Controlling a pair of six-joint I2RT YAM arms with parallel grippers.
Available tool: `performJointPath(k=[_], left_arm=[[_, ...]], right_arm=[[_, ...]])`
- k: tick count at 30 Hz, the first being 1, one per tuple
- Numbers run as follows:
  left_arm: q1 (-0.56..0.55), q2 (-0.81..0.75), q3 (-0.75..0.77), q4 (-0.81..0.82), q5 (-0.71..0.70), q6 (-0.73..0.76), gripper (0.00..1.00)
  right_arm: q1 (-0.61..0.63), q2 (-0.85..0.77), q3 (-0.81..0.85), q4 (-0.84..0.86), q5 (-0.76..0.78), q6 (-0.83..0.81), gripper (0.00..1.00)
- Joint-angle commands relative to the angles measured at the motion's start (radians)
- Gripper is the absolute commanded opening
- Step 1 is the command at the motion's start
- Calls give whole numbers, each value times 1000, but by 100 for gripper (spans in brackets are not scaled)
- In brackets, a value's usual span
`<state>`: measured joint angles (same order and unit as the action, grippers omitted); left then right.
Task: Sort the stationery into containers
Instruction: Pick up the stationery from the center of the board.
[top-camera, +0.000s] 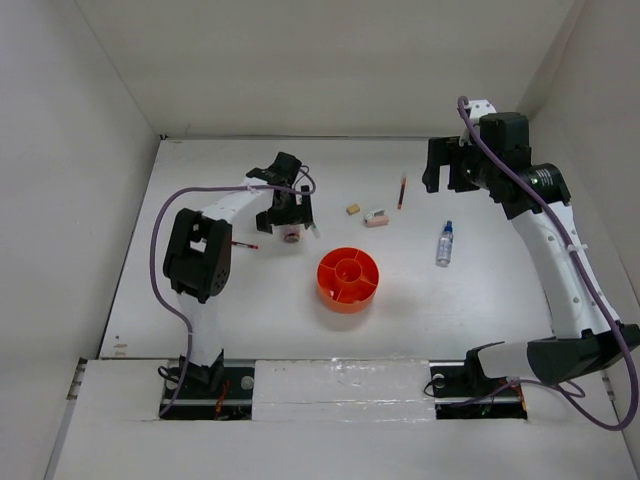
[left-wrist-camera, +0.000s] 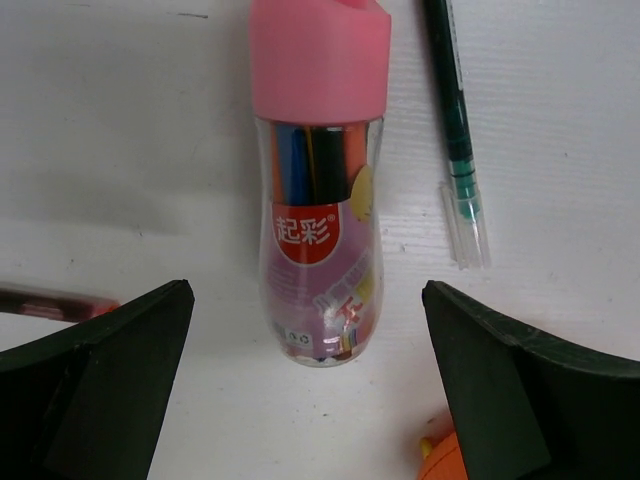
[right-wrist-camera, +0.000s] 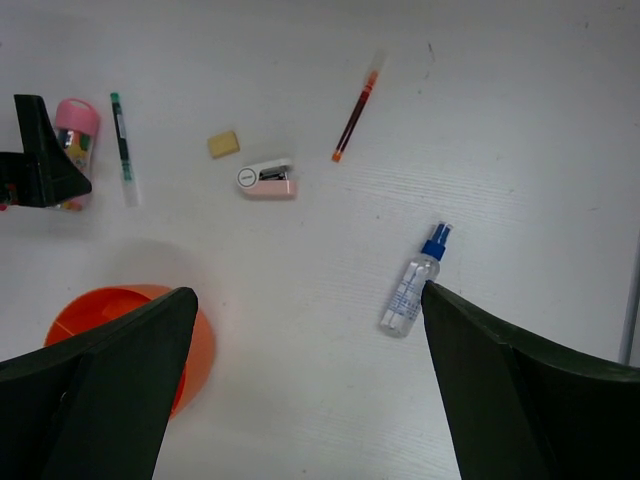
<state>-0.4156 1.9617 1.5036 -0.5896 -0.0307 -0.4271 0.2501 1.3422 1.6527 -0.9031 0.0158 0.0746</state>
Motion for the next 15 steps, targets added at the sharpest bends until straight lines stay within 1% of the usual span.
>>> performJointPath(k=[1, 5, 6, 7, 9, 10, 11, 13, 14, 15], left_arm=[[3, 22, 44, -35, -38, -6, 98], [3, 66, 44, -44, -61, -15, 95], [3, 66, 44, -44, -61, -15, 91], [3, 80, 44, -44, -61, -15, 91], [3, 89, 44, -44, -51, -15, 85], [3, 98, 44, -44, -51, -15, 74], [3, 98, 44, -55, -51, -15, 67], [3, 108, 53, -55, -51, -15, 57], [3, 108, 53, -55, -51, -15, 44], [3, 108, 40, -55, -51, -15, 39]], right_arm=[[6, -6, -2, 69, -20, -13, 100], [6, -6, -2, 69, -20, -22, 100], [6, -6, -2, 69, -20, -22, 100], [6, -6, -2, 69, -20, -22, 100], [6, -6, -2, 69, -20, -22, 100], [6, -6, -2, 78, -20, -22, 100], [6, -6, -2, 78, -20, -22, 100], [6, -6, -2, 78, -20, -22, 100], [6, -6, -2, 78, -20, -22, 100], [6, -6, -2, 78, -20, -22, 100]])
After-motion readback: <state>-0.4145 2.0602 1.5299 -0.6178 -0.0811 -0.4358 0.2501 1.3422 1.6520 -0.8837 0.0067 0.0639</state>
